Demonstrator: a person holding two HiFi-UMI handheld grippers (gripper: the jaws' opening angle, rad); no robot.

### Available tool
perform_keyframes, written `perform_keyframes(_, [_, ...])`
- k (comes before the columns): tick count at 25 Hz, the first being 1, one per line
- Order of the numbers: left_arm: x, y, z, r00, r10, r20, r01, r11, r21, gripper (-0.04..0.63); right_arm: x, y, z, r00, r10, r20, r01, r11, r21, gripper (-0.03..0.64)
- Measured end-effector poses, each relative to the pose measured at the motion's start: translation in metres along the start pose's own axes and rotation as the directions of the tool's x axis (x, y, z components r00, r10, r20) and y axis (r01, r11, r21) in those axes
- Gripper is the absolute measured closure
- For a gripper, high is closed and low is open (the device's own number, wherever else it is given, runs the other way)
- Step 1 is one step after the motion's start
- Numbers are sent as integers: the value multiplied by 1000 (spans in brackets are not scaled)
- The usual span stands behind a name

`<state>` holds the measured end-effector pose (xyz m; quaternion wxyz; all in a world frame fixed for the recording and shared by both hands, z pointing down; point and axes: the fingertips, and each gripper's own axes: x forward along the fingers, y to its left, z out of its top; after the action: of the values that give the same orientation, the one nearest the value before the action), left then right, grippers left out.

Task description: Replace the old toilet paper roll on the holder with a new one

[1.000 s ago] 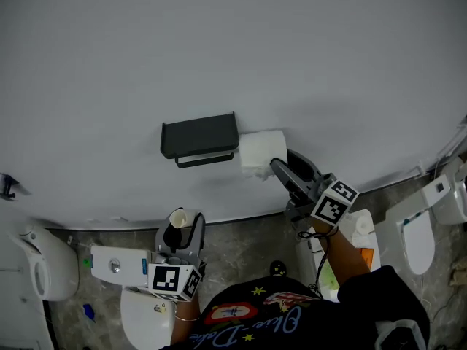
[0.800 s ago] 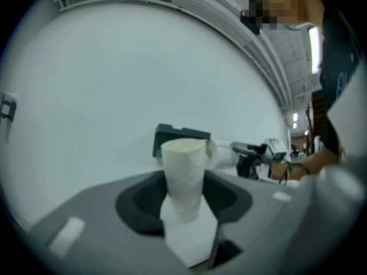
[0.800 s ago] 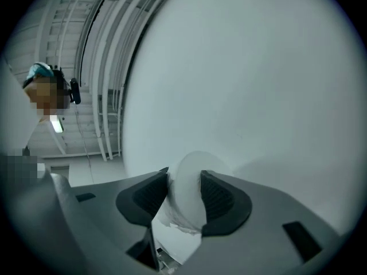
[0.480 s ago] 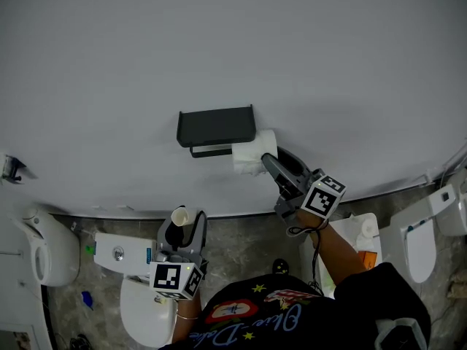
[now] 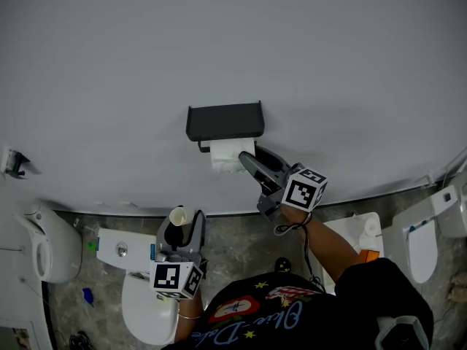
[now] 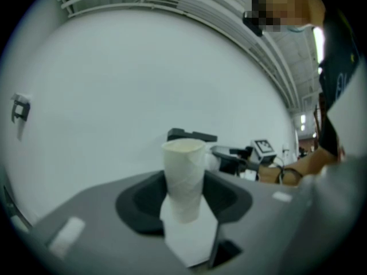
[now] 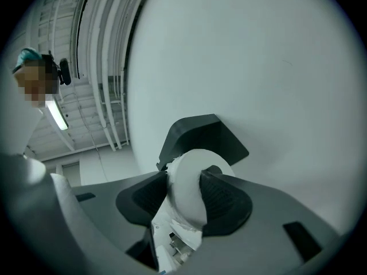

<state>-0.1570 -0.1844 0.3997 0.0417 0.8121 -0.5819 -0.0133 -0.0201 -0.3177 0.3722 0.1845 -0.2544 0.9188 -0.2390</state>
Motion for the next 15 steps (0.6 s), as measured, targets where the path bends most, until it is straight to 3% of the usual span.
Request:
perform_keyframes(7, [-1, -7, -4, 1000, -23, -8, 23, 1000, -9, 413, 1, 4, -5, 1000, -23, -19, 21, 996, -91, 425])
perform_keyframes(15, [-3, -8, -8, 998, -53, -16, 53, 998, -16, 413, -17, 7, -8, 990, -131, -47, 124, 983, -135, 422])
